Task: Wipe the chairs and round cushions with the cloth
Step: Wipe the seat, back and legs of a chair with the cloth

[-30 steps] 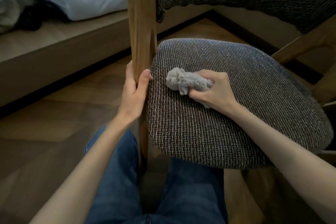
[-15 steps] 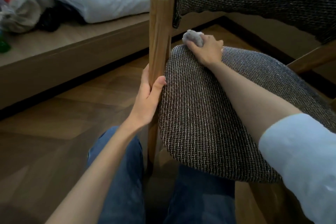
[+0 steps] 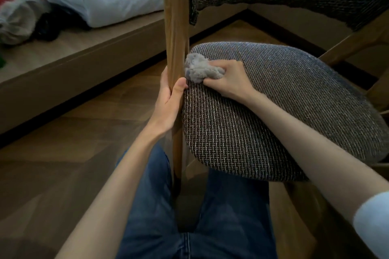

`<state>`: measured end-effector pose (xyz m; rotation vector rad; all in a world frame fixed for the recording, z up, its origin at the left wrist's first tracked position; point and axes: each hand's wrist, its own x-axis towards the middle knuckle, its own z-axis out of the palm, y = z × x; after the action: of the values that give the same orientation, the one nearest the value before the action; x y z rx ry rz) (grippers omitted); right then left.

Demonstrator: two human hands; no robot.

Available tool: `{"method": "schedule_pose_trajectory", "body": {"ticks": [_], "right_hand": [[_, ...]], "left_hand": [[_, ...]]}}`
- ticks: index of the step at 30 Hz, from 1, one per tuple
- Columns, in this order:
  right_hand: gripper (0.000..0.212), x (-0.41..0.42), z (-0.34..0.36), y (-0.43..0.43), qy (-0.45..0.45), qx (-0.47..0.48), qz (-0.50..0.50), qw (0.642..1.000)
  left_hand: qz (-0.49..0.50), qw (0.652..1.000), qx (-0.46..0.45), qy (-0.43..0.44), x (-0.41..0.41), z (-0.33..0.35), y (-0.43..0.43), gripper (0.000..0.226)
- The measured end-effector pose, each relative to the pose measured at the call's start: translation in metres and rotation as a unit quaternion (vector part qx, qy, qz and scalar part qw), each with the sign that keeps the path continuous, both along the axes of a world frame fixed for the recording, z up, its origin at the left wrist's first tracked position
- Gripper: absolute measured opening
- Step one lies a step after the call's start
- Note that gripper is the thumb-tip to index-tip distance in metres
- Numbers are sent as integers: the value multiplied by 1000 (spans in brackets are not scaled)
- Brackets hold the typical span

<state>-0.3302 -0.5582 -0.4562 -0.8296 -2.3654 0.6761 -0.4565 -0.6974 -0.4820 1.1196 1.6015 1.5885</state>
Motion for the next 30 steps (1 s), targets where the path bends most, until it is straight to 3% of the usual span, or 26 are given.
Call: {"method": "schedule_pose_trajectory", "body": {"ticks": [6, 9, 14, 20, 24, 27, 30], "right_hand": [[44, 45, -1, -55, 18, -13, 34, 999], [44, 63, 2, -79, 27, 1, 66, 997], [40, 84, -1, -105, 22, 27, 93, 995], [30, 87, 3, -110, 98, 74, -100, 987], [39, 62, 1, -123, -16, 91, -119, 989], [39, 63, -3, -136, 2, 101, -116, 988], [33, 75, -11, -147, 2, 180, -142, 973]], "left_hand": [[28, 1000, -13, 5, 3, 2, -1, 57], [31, 999, -27, 25, 3, 3, -2, 69], [22, 999, -26, 35, 2, 4, -3, 68], [15, 1000, -7, 23, 3, 0, -1, 54], [40, 999, 16, 15, 5, -3, 0, 55], [57, 998, 35, 11, 9, -4, 1, 55], [91, 995, 45, -9, 18, -6, 2, 57]]}}
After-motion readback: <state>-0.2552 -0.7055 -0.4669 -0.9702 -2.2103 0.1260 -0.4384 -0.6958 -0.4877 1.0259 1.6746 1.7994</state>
